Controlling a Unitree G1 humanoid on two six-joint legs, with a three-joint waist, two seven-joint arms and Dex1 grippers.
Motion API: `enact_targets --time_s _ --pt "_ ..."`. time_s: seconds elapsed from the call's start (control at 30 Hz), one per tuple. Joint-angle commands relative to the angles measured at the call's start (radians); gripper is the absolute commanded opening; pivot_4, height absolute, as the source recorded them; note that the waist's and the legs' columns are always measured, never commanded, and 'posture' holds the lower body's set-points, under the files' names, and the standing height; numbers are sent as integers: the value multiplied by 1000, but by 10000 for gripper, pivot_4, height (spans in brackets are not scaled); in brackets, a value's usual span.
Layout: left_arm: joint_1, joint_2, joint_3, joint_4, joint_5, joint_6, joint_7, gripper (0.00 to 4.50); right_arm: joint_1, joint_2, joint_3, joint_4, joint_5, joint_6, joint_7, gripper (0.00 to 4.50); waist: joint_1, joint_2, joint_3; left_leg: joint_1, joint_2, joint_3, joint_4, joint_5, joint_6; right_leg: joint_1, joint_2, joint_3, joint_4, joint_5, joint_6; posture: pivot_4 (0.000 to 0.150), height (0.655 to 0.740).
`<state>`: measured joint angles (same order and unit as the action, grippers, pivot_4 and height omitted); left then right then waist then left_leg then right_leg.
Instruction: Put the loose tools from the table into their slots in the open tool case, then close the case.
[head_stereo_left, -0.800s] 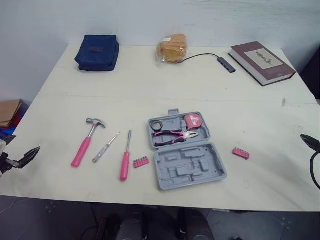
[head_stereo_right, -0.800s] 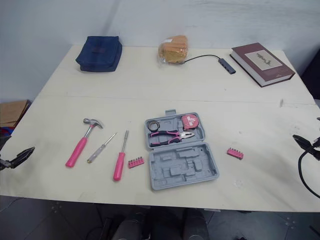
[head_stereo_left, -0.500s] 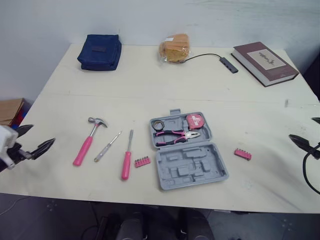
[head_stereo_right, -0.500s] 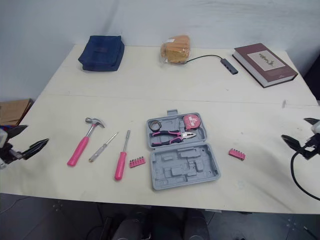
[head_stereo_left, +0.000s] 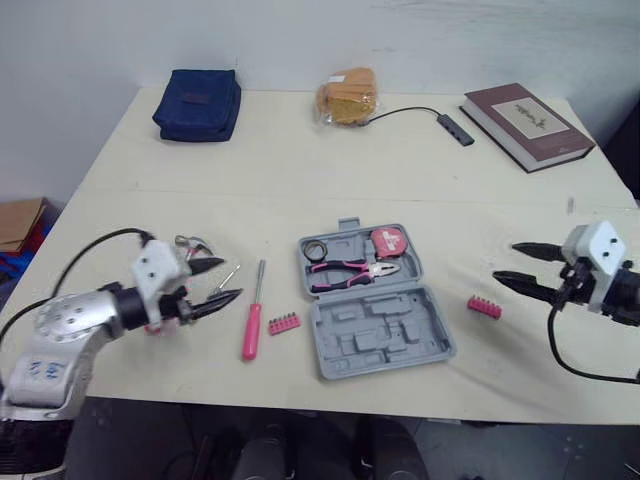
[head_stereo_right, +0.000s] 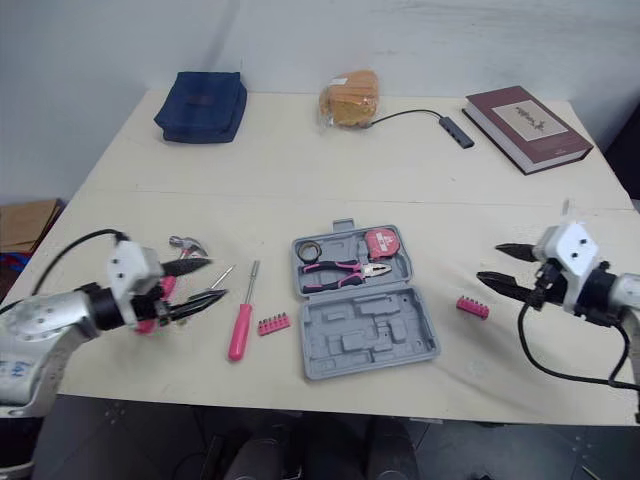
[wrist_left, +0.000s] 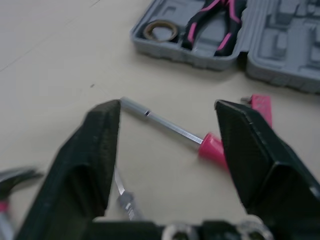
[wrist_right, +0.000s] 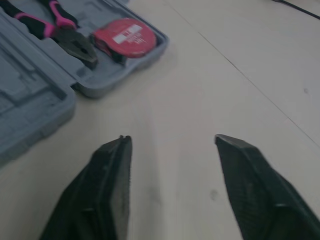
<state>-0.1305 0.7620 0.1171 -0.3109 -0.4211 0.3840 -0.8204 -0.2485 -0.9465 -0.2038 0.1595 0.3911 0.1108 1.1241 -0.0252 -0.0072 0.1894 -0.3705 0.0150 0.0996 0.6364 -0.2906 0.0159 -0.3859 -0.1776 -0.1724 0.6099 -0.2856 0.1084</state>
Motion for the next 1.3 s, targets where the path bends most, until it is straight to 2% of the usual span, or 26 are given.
enact_targets --time_s 0.03,0.1,0.13,0.2,0.3,0.43,0.7,1.0,1.3 --pt "-24 4 -120 -71 67 42 8 12030 -50 36 66 0 -43 -20 13 10178 0 0 0 0 0 0 1 0 0 0 1 0 0 0 0 1500 7400" --pt "-40 11 -164 -60 124 6 7 2087 -70 49 92 17 -66 -29 12 116 1 0 0 0 0 1 1 0 0 0 1 0 1 0 0 1500 7400" --pt "-59 -11 -181 -49 126 29 23 284 -90 61 116 38 -92 -45 9 0 2 0 0 -1 1 1 1 0 0 0 2 0 1 0 0 1500 7400" --pt "-82 -41 -194 -36 122 65 44 284 -114 75 144 65 -123 -67 7 0 3 0 0 -1 1 1 3 0 0 0 2 0 0 0 0 1500 7400" --pt "-119 -47 -270 -10 187 37 15 284 -144 102 179 101 -150 -87 15 0 4 0 0 -4 3 0 11 -2 1 0 4 0 0 0 0 1500 7400" --pt "-175 -133 -278 7 189 125 89 284 -165 120 232 121 -210 -119 16 0 12 0 1 -4 4 0 11 -3 1 0 4 0 0 0 0 1500 7400" --pt "-199 -155 -357 21 251 175 91 284 -185 169 253 149 -237 -129 -9 0 22 0 1 -5 6 1 13 -3 0 0 7 1 1 1 0 1500 7400" --pt "-243 -234 -394 52 288 178 110 284 -175 186 263 117 -238 -113 -4 0 24 0 1 -5 7 2 13 -3 0 -1 8 2 1 1 0 1500 7400" --pt "-279 -222 -409 102 305 132 37 284 -98 158 259 -16 -202 -57 44 0 26 0 1 -5 8 2 13 -4 -1 0 10 2 0 1 -1 1500 7400"
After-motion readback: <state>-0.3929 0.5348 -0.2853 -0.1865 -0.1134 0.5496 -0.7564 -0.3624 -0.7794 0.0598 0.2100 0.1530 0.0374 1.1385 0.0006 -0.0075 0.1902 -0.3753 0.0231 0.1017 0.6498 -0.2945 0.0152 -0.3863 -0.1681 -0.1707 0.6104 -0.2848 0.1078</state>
